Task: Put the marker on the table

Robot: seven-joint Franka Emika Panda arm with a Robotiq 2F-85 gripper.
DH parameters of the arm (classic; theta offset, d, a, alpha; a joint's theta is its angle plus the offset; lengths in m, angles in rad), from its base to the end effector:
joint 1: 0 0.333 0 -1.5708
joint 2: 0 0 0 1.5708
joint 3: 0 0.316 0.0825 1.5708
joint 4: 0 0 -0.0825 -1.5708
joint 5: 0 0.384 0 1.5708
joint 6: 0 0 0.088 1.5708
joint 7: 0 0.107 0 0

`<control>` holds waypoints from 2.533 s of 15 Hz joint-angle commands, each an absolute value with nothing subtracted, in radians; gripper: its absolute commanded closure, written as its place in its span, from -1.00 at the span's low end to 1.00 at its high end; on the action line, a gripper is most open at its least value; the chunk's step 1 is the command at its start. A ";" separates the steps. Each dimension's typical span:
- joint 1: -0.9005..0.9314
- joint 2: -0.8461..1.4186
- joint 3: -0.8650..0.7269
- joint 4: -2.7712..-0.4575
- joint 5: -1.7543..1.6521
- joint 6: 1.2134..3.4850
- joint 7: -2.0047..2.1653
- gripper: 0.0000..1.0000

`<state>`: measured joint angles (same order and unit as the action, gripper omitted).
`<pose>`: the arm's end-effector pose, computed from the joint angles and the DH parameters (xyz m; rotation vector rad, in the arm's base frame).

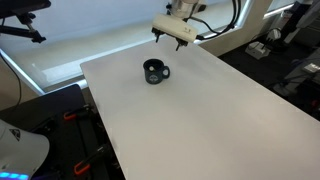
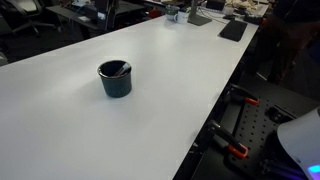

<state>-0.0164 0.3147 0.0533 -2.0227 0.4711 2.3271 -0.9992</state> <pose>0.5977 0.0291 0.2948 -2.6396 -0.9709 -0.2191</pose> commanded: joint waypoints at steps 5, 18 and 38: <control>-0.037 0.411 0.126 -1.939 0.359 2.271 -0.972 -1.00; -0.019 0.476 0.125 -1.899 0.289 2.255 -0.873 -1.00; 0.022 0.461 0.241 -1.937 0.243 2.266 -0.726 -1.00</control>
